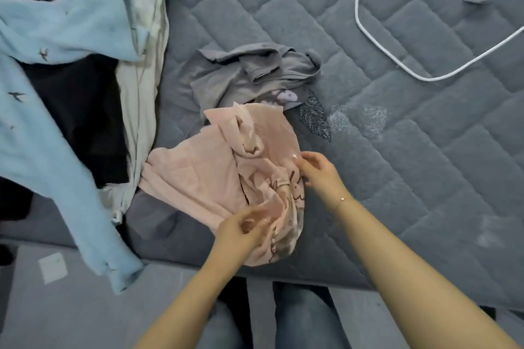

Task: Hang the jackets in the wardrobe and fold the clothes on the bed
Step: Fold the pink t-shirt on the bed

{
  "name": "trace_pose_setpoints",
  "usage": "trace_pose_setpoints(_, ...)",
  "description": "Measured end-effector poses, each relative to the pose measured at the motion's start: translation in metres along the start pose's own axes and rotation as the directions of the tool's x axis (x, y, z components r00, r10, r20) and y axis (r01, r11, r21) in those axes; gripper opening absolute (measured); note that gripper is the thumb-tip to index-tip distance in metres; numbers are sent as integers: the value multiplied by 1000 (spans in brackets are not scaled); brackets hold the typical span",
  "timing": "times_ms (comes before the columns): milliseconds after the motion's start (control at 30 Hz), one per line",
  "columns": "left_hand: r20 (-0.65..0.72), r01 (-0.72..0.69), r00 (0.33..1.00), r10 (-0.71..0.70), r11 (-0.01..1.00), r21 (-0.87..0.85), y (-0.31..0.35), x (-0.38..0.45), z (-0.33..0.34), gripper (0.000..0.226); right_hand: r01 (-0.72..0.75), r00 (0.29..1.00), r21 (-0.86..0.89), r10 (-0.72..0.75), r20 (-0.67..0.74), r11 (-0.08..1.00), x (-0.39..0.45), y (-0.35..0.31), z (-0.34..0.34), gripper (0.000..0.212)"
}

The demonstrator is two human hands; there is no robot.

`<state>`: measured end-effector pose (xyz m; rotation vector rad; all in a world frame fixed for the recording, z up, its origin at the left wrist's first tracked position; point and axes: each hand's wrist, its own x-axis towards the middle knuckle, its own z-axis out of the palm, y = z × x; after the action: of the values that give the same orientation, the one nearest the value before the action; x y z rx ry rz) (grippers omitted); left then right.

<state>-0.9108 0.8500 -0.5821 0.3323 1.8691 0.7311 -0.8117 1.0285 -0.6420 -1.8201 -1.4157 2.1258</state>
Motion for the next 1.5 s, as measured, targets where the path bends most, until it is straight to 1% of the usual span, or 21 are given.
trace_pose_setpoints(67,-192,-128,971,141,989,79,17,14,-12,21,39,997,-109,-47,-67,993,11,1,11,43)
trace_pose_setpoints(133,-363,-278,863,351,931,239,39,41,-28,21,90,985,-316,-132,-112,944,19,6,18,42)
trace_pose_setpoints(200,-409,-284,793,451,868,407,63,82,-42,36,125,975,-504,-199,-95,855,23,12,19,34)
trace_pose_setpoints(300,-307,-74,904,297,817,572,91,138,-52,58,177,960,-609,-273,-67,773,25,21,10,17)
trace_pose_setpoints(367,-223,-37,957,186,840,542,97,155,-52,43,210,960,-526,-277,-50,824,23,26,-1,12)
trace_pose_setpoints(433,-156,-63,977,145,897,438,99,152,-48,26,188,978,-323,-208,-29,927,18,28,-13,11)
trace_pose_setpoints(500,-84,-113,985,154,923,367,97,134,-39,15,115,991,-125,-122,-55,985,12,28,-24,11)
trace_pose_setpoints(600,42,-138,990,132,966,219,81,88,-13,19,-55,989,130,72,-131,990,4,17,-38,16)
trace_pose_setpoints(667,191,-62,981,43,994,90,63,56,10,24,-158,982,179,174,-79,971,0,8,-44,36)
trace_pose_setpoints(767,371,45,927,-51,999,24,37,30,37,30,-194,981,32,194,-10,981,-3,0,-40,49)
trace_pose_setpoints(833,347,39,937,-38,999,5,30,29,39,28,-159,987,-125,155,-41,979,-2,3,-31,37)
trace_pose_setpoints(900,197,-58,979,48,997,44,32,36,31,21,-106,993,-186,94,-72,977,-2,12,-23,23)
trace_pose_setpoints(1000,-104,-232,962,254,954,188,42,62,7,15,-133,974,80,145,-173,988,-7,25,-13,10)
trace_pose_setpoints(1067,-204,-245,933,297,938,245,45,86,-6,14,-125,963,425,212,-165,897,-15,27,-8,19)
trace_pose_setpoints(1100,-187,-208,949,255,949,238,45,100,-10,15,-106,970,569,212,-122,815,-21,26,-7,25)
trace_pose_setpoints(1167,-51,-60,996,75,967,249,43,122,-9,40,-70,988,726,150,-47,684,-36,22,-9,29)
trace_pose_setpoints(1233,68,11,997,-46,902,432,37,131,-2,64,-35,992,808,116,-41,588,-56,17,-17,25)
trace_pose_setpoints(1267,94,-4,994,-49,866,500,36,130,1,64,-9,994,831,95,-53,556,-68,14,-23,23)
trace_pose_setpoints(1333,160,-54,987,-34,854,518,38,123,5,42,56,995,840,35,-89,540,-95,8,-37,22)
trace_pose_setpoints(1433,375,-237,927,17,801,549,50,94,13,15,146,988,804,-44,-149,577,-140,-2,-61,23)
trace_pose_setpoints(1500,472,-223,882,4,885,408,64,68,14,11,154,987,802,-49,-154,577,-173,-9,-76,20)
